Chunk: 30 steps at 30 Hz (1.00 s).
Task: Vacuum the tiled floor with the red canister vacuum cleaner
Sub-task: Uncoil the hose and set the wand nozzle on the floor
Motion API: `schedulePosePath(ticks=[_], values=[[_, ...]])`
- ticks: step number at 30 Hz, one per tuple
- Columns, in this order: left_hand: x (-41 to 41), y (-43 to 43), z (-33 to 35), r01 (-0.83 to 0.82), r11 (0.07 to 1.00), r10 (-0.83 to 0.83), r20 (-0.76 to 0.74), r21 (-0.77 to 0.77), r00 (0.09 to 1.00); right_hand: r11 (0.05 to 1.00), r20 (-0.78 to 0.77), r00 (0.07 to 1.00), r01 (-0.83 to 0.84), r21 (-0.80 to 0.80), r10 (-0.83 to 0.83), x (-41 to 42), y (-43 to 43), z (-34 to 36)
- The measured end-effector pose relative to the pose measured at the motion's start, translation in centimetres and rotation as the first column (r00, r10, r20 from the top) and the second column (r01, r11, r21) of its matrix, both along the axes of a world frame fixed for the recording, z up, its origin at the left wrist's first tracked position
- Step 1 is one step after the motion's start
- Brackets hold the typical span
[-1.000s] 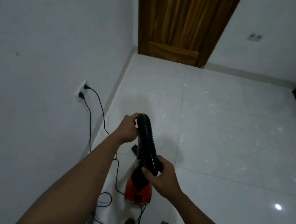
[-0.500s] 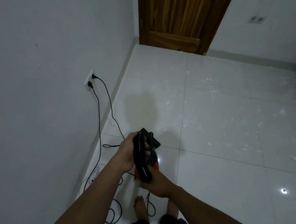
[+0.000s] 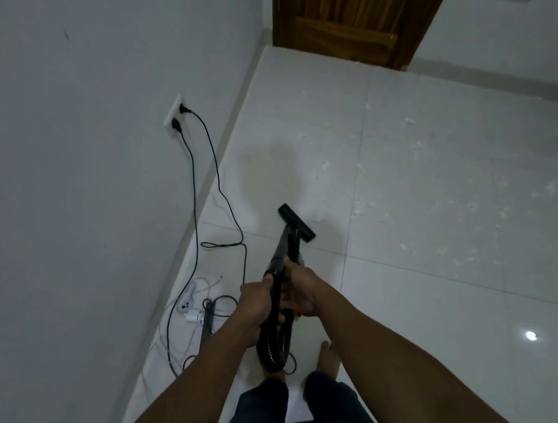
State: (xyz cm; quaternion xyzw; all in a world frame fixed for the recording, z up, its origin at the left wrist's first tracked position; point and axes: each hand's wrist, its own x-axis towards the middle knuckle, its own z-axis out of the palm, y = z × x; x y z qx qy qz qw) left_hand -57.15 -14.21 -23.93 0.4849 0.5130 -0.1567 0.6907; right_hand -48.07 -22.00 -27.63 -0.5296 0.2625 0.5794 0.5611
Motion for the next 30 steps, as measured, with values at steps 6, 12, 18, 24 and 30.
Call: schedulePosePath(ticks=[6,12,18,24,30], values=[[-1.0,-1.2,-1.9,0.072,0.997,-0.075,-0.117,-0.028,0.990,0.988,-0.094,0.994,0.033,-0.152,-0.048,-1.3,1.1,-1.2],[-1.9,-1.2,-3.7,0.099,0.994,-0.105,-0.171,-0.046,0.980,0.970,-0.160,0.968,0.167,-0.177,-0.196,-2.4,1.4,-2.6],[-2.6,-1.4,-4.7,0.099,0.990,-0.117,-0.179,-0.102,0.977,0.955,-0.086,0.955,0.275,-0.114,-0.285,-2.8,1.6,-5.6],[-3.1,-0.8,-5.9,0.147,0.982,-0.171,-0.226,-0.118,0.959,0.988,0.058,0.996,0.081,-0.131,-0.074,-2.9,2.6,-8.1],[-3.0,-1.2,-7.0,0.184,0.977,-0.204,-0.222,-0.108,0.953,0.980,0.118,0.993,-0.004,-0.199,0.028,-2.5,2.3,-8.9]])
